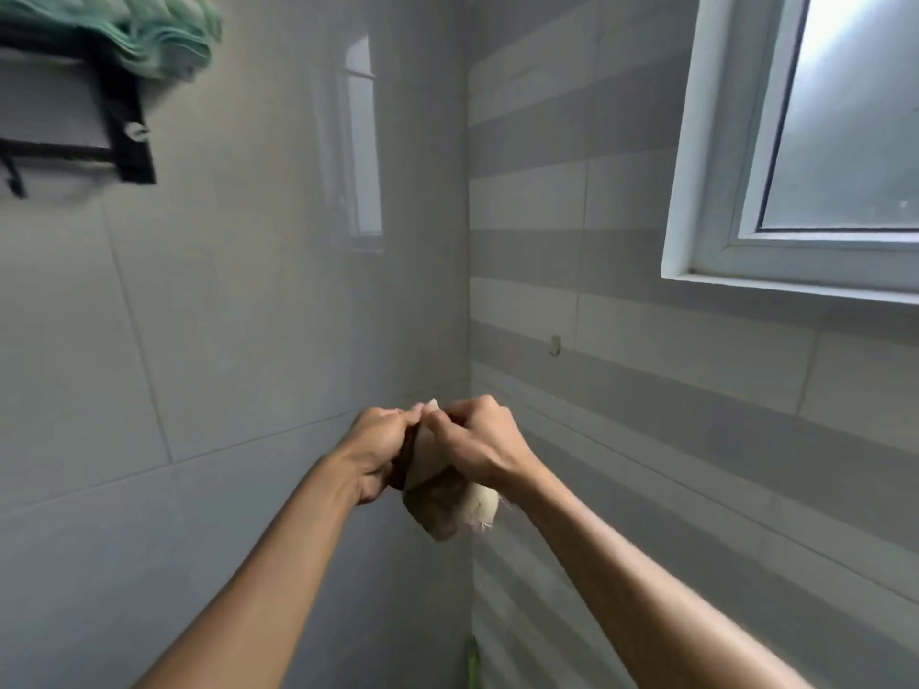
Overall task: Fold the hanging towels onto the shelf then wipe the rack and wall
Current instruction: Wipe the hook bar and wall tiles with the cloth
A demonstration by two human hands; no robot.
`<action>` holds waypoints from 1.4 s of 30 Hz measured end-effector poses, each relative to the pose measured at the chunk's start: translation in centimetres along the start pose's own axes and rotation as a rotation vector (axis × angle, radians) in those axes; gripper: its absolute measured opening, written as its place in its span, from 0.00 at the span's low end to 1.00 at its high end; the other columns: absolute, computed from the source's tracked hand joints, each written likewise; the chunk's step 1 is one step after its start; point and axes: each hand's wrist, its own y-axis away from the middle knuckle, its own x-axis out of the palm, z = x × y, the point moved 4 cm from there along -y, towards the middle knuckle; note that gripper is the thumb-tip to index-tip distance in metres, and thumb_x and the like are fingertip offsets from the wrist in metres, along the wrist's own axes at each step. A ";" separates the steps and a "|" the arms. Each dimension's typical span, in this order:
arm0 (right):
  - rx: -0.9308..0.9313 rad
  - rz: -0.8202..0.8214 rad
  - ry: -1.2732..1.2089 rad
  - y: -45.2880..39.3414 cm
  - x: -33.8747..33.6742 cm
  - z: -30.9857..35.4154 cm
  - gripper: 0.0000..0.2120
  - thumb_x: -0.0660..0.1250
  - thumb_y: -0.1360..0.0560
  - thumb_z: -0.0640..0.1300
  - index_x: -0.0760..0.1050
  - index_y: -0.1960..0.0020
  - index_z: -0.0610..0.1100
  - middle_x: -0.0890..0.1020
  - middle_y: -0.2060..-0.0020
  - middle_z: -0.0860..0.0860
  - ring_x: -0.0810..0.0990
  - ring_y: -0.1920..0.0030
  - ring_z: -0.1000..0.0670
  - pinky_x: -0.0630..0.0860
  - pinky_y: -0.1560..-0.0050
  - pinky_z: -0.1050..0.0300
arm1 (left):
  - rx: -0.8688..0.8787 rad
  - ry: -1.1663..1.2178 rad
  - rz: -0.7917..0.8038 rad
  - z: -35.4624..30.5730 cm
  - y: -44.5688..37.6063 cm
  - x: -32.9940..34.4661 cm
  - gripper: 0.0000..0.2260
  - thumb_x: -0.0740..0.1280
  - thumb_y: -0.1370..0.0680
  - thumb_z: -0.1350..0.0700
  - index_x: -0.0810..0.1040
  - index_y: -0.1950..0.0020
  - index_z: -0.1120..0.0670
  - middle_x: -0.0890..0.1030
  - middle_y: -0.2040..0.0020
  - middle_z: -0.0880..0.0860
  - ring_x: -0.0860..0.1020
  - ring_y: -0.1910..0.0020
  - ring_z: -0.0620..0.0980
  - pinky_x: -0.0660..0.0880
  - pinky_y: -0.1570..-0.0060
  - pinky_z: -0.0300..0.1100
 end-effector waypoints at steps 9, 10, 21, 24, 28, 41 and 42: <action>-0.278 0.046 -0.150 8.0 7.9 2.2 0.16 0.65 0.21 0.55 0.76 0.33 0.56 0.78 0.38 0.54 0.76 0.43 0.54 0.73 0.43 0.60 | 0.008 0.075 -0.351 1.3 11.9 -8.1 0.05 0.66 0.19 0.60 0.80 0.50 0.61 0.84 0.57 0.60 0.82 0.65 0.54 0.79 0.67 0.43; -0.329 0.061 -0.136 8.5 8.8 2.4 0.21 0.65 0.21 0.57 0.70 0.28 0.59 0.72 0.31 0.55 0.72 0.35 0.53 0.70 0.36 0.57 | 0.015 0.104 -0.356 1.0 12.7 -8.6 0.06 0.66 0.19 0.59 0.81 0.48 0.60 0.84 0.55 0.60 0.83 0.62 0.55 0.79 0.65 0.43; -0.782 0.182 -0.475 12.7 16.6 14.8 0.29 0.62 0.19 0.58 0.54 0.22 0.67 0.48 0.18 0.58 0.51 0.26 0.73 0.59 0.35 0.80 | 0.153 0.246 -0.393 -4.1 22.7 -17.1 0.10 0.67 0.20 0.53 0.81 0.46 0.58 0.84 0.50 0.59 0.82 0.52 0.57 0.79 0.53 0.49; -0.822 0.187 -0.463 12.6 18.9 17.6 0.29 0.59 0.17 0.54 0.49 0.23 0.70 0.53 0.18 0.55 0.48 0.26 0.74 0.56 0.34 0.80 | 0.196 0.242 -0.426 -5.2 24.2 -20.2 0.06 0.68 0.21 0.55 0.82 0.51 0.57 0.83 0.54 0.57 0.81 0.56 0.55 0.78 0.59 0.45; -0.746 0.141 -0.586 11.6 22.7 20.9 0.27 0.56 0.18 0.55 0.50 0.24 0.69 0.64 0.23 0.59 0.63 0.30 0.74 0.64 0.35 0.77 | 0.262 0.141 -0.496 -6.8 25.0 -24.7 0.06 0.72 0.24 0.54 0.80 0.54 0.57 0.80 0.56 0.57 0.78 0.57 0.55 0.75 0.56 0.48; -0.486 0.166 -1.074 3.8 32.9 32.7 0.27 0.52 0.24 0.74 0.78 0.38 0.62 0.84 0.50 0.43 0.82 0.59 0.47 0.80 0.59 0.39 | 0.449 0.154 -0.509 -12.2 18.6 -38.4 0.12 0.75 0.27 0.53 0.76 0.64 0.56 0.77 0.68 0.51 0.75 0.72 0.45 0.72 0.70 0.37; -0.533 0.197 -1.056 3.3 33.4 33.1 0.26 0.52 0.22 0.71 0.73 0.30 0.62 0.84 0.41 0.50 0.83 0.47 0.52 0.80 0.50 0.45 | 0.441 0.212 -0.497 -12.5 18.1 -39.2 0.13 0.76 0.29 0.52 0.76 0.62 0.58 0.76 0.67 0.52 0.75 0.70 0.47 0.71 0.69 0.38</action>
